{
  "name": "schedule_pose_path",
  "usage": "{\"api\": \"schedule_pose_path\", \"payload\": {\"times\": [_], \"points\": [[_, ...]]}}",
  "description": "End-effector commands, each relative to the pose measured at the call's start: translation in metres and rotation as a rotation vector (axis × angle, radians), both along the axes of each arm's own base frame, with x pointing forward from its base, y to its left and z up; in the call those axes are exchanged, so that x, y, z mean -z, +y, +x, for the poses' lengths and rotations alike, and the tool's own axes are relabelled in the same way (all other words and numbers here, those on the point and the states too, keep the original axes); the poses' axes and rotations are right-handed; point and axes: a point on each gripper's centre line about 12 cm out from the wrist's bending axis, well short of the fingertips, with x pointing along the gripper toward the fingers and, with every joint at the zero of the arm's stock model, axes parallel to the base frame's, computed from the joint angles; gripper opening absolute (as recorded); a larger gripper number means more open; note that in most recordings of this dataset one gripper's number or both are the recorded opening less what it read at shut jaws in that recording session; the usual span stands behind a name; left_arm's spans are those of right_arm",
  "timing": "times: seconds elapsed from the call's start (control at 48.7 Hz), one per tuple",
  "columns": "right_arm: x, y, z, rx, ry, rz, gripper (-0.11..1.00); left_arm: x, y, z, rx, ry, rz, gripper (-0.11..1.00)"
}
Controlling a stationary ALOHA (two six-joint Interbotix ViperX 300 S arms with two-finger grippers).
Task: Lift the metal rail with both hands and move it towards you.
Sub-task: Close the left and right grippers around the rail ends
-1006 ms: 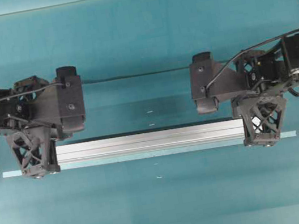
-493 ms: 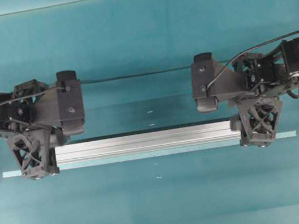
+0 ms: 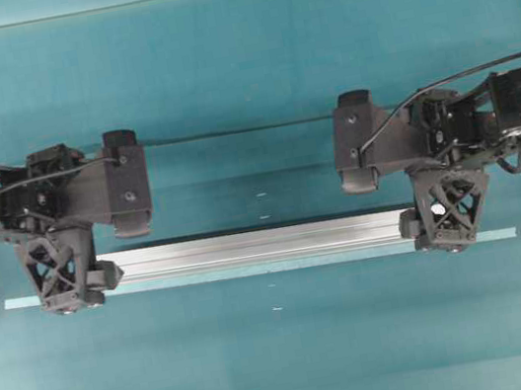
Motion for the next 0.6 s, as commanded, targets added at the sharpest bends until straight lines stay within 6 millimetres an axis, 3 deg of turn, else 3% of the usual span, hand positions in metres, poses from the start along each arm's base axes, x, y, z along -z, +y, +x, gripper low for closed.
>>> {"api": "schedule_pose_path", "payload": {"times": [0.0,0.39,0.575], "points": [[0.006,0.001,0.003,-0.003,0.003,-0.001,1.0,0.0,-0.002,0.005,0.006,-0.032,0.001,0.99],[0.039,0.011,0.003,-0.043,-0.029,-0.006,1.0,0.048,-0.008,0.005,0.023,-0.031,-0.003,0.99],[0.053,0.011,-0.002,-0.044,-0.035,-0.009,1.0,0.058,-0.006,0.006,0.027,-0.046,0.0,0.99]]}}
